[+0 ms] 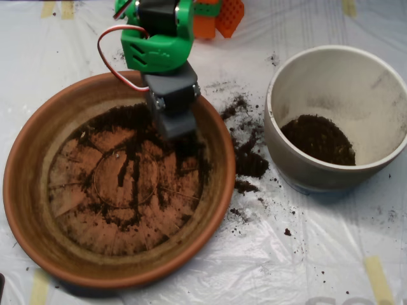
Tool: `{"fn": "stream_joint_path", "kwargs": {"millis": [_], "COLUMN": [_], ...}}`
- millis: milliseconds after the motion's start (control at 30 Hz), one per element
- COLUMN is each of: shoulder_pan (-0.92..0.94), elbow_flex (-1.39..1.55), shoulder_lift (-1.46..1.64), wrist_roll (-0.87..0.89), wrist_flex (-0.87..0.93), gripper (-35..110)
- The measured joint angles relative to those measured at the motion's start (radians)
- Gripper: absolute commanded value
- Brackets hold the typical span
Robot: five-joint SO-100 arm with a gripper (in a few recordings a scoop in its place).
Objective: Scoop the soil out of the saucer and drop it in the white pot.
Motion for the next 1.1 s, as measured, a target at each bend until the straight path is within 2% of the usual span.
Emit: {"fn": "stream_joint_path", "kwargs": {"millis": [333,800,1100], "shoulder_pan": [-0.011,-0.282,-0.471], "elbow_flex": [-0.101,-0.307,-0.65], "shoulder_lift": [0.028,0.264,0.173], "wrist_roll": [0.275,0.382,0.416], "wrist_flex": [0.029,0.23,0.348], "gripper": [-1,-1,-1]}}
